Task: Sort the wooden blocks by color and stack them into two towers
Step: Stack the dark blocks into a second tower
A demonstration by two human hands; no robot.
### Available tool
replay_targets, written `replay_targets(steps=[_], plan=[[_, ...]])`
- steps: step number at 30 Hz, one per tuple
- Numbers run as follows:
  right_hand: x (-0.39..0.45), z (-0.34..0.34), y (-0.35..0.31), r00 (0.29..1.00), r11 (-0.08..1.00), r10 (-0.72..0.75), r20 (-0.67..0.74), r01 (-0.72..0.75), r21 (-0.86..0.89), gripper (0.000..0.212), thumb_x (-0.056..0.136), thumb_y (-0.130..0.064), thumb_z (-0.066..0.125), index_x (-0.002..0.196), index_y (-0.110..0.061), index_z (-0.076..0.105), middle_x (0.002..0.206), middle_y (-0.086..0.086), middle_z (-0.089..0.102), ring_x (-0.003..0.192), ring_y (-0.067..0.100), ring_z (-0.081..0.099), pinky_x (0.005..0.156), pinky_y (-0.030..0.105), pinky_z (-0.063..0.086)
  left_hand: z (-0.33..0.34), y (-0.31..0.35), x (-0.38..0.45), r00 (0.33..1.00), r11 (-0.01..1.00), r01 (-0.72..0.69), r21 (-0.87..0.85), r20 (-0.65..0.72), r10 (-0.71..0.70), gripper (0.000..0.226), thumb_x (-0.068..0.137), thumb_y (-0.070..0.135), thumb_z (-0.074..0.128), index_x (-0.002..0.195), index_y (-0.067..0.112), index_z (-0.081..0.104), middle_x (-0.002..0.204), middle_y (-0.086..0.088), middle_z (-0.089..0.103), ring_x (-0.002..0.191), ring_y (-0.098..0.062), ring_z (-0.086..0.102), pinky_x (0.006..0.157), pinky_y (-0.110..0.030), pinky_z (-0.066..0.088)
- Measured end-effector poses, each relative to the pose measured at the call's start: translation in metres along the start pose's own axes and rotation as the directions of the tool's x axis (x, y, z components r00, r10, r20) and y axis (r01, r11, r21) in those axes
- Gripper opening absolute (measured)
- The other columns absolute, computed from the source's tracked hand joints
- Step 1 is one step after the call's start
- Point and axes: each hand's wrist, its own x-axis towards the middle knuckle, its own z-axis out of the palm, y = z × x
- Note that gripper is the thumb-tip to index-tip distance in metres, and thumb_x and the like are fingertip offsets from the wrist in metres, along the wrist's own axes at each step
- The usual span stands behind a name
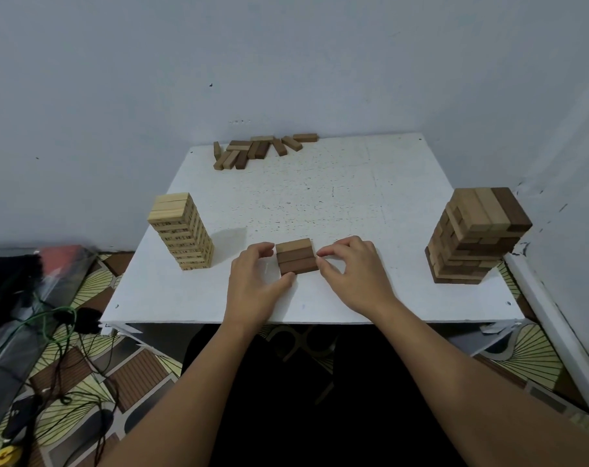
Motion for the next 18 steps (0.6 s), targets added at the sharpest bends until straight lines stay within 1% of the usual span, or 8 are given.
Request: replay_targets(steps=[2,4,7,9,11,14,16,18], plan=[[0.000,-0.001,-0.001,1.000,1.000,-0.002,0.006,0.002,0.005,0.023,0.099,-0.045,0.059,0.116,-0.037,0.072,0.115,-0.015,0.053,0.117,0.009,0.039,0.103,0.028,0.037,0.000,0.001,0.000,1.000,1.000,-0.005,0.005,0.005,0.005,0.060,0.081,0.030,0.085,0.133,0.031,0.056,0.129,0.020,0.058,0.128,-0.005,0.047,0.099,-0.015,0.036],[0.000,-0.003,-0.003,1.000,0.999,0.006,0.020,-0.007,0.035,0.027,0.102,-0.044,0.055,0.122,-0.034,0.071,0.120,-0.013,0.054,0.121,0.009,0.040,0.103,0.027,0.036,0.001,0.003,0.000,1.000,1.000,0.006,-0.014,0.002,-0.006,0.061,0.082,0.036,0.084,0.136,0.031,0.055,0.133,0.021,0.055,0.129,0.000,0.045,0.098,-0.009,0.032],[0.001,-0.008,-0.010,0.998,0.973,0.060,-0.006,-0.057,0.223,0.030,0.107,-0.040,0.049,0.132,-0.032,0.064,0.131,-0.014,0.055,0.129,0.007,0.044,0.108,0.029,0.037,-0.004,0.014,0.001,0.999,0.986,0.052,-0.161,0.000,-0.052,0.054,0.096,0.051,0.067,0.143,0.030,0.053,0.142,0.019,0.051,0.132,0.004,0.043,0.105,-0.012,0.031],[0.004,-0.010,-0.020,0.988,0.876,0.157,0.003,-0.141,0.462,0.034,0.110,-0.036,0.043,0.140,-0.031,0.058,0.140,-0.015,0.053,0.134,0.002,0.044,0.113,0.027,0.034,-0.006,0.024,0.004,0.992,0.936,0.123,-0.331,0.004,-0.129,0.052,0.106,0.055,0.045,0.151,0.028,0.049,0.151,0.019,0.045,0.137,0.003,0.039,0.116,-0.023,0.027],[0.009,-0.007,-0.034,0.976,0.744,0.210,0.064,-0.202,0.637,0.041,0.111,-0.036,0.036,0.150,-0.030,0.048,0.152,-0.015,0.047,0.139,-0.002,0.039,0.111,0.020,0.028,-0.003,0.034,0.009,0.972,0.844,0.217,-0.491,0.025,-0.236,0.061,0.106,0.063,0.031,0.157,0.030,0.042,0.154,0.025,0.035,0.143,0.003,0.030,0.120,-0.027,0.018],[0.017,0.006,-0.049,0.972,0.649,0.204,0.119,-0.226,0.727,0.049,0.112,-0.039,0.028,0.160,-0.027,0.034,0.163,-0.013,0.035,0.145,-0.003,0.031,0.116,0.021,0.022,0.006,0.047,0.014,0.953,0.768,0.275,-0.578,0.061,-0.295,0.093,0.086,0.086,0.024,0.162,0.035,0.031,0.166,0.021,0.025,0.152,-0.001,0.019,0.122,-0.029,0.010],[0.020,0.016,-0.055,0.967,0.601,0.204,0.152,-0.247,0.760,0.054,0.111,-0.045,0.028,0.162,-0.027,0.029,0.166,-0.013,0.030,0.149,-0.002,0.027,0.124,0.027,0.018,0.012,0.052,0.014,0.954,0.754,0.280,-0.594,0.082,-0.290,0.099,0.082,0.090,0.021,0.164,0.034,0.027,0.169,0.018,0.023,0.154,0.000,0.017,0.120,-0.026,0.010],[0.020,0.023,-0.055,0.962,0.571,0.208,0.179,-0.268,0.776,0.058,0.110,-0.051,0.030,0.163,-0.029,0.026,0.167,-0.012,0.027,0.151,-0.002,0.024,0.128,0.031,0.015,0.016,0.054,0.014,0.956,0.756,0.277,-0.593,0.093,-0.278,0.094,0.086,0.088,0.020,0.162,0.033,0.031,0.165,0.021,0.030,0.149,0.007,0.024,0.117,-0.021,0.013]])
